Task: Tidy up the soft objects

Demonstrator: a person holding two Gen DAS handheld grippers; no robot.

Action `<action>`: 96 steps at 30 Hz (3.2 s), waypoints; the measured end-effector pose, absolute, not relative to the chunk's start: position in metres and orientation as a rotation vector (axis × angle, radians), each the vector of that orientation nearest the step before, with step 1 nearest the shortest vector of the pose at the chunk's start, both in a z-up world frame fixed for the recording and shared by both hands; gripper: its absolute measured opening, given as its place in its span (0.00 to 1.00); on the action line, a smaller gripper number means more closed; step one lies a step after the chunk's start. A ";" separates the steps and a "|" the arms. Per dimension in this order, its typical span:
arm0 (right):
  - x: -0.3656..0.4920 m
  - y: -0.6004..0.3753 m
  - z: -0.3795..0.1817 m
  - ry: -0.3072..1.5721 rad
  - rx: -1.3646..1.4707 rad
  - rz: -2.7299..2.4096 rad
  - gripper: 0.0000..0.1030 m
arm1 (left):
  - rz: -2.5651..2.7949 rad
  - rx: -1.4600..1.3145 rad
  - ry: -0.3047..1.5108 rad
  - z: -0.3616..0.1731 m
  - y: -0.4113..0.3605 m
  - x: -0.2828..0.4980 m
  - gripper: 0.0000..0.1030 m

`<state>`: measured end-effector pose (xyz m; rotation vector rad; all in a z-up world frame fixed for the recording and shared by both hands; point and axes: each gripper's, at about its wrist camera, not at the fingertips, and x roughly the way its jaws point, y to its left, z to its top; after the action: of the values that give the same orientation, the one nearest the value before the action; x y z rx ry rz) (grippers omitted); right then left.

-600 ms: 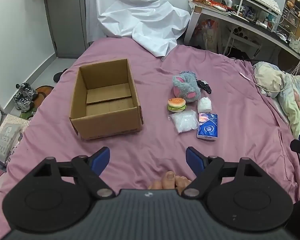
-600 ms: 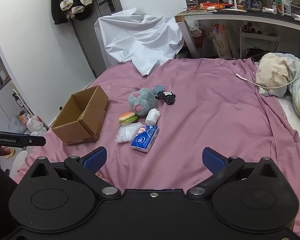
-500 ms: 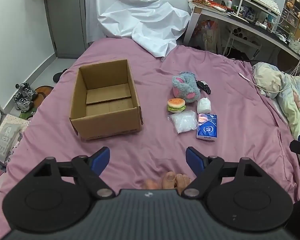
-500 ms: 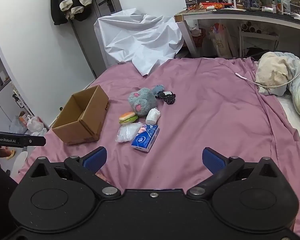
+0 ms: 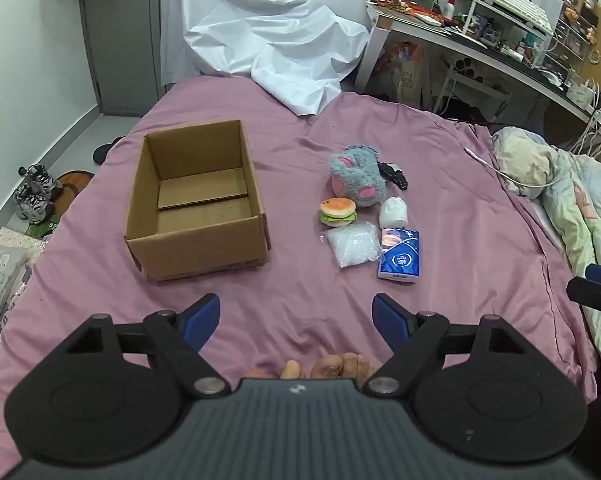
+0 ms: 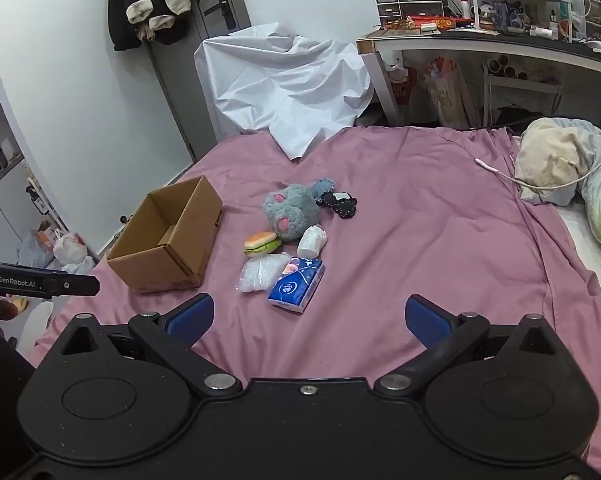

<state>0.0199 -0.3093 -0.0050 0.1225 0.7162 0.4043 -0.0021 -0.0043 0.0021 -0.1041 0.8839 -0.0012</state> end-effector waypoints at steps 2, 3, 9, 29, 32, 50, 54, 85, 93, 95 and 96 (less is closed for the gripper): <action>0.019 -0.308 -0.004 0.720 0.124 0.402 1.00 | -0.002 -0.102 0.878 0.003 -0.005 -0.003 0.80; 0.018 -0.307 -0.004 0.722 0.123 0.402 1.00 | -0.003 -0.104 0.876 0.003 -0.006 -0.004 0.80; 0.019 -0.308 -0.003 0.719 0.122 0.407 1.00 | -0.002 -0.118 0.871 0.007 -0.003 -0.005 0.80; 0.014 -0.306 0.001 0.708 0.098 0.402 1.00 | 0.012 -0.126 0.857 0.015 0.000 -0.011 0.80; 0.014 -0.307 0.001 0.706 0.104 0.401 1.00 | 0.010 -0.132 0.866 0.016 0.000 -0.011 0.80; 0.014 -0.306 0.001 0.705 0.103 0.406 1.00 | -0.004 -0.149 0.856 0.027 0.003 -0.017 0.80; 0.013 -0.304 0.002 0.713 0.115 0.406 1.00 | -0.002 -0.151 0.847 0.029 0.003 -0.019 0.80; 0.045 -0.321 -0.024 0.772 0.167 0.357 1.00 | -0.054 -0.188 0.866 -0.002 -0.005 0.017 0.79; 0.064 -0.318 -0.034 0.796 0.170 0.371 0.99 | -0.084 -0.211 0.885 -0.020 -0.013 0.039 0.77; 0.072 -0.315 -0.037 0.805 0.171 0.383 0.97 | -0.088 -0.216 0.887 -0.023 -0.013 0.045 0.76; 0.075 -0.313 -0.038 0.810 0.170 0.389 0.95 | -0.091 -0.219 0.887 -0.025 -0.013 0.048 0.76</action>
<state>0.0746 -0.3131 -0.0380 0.1703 0.8098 0.3887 0.0481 -0.0126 -0.0254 -0.2190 0.8875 -0.0910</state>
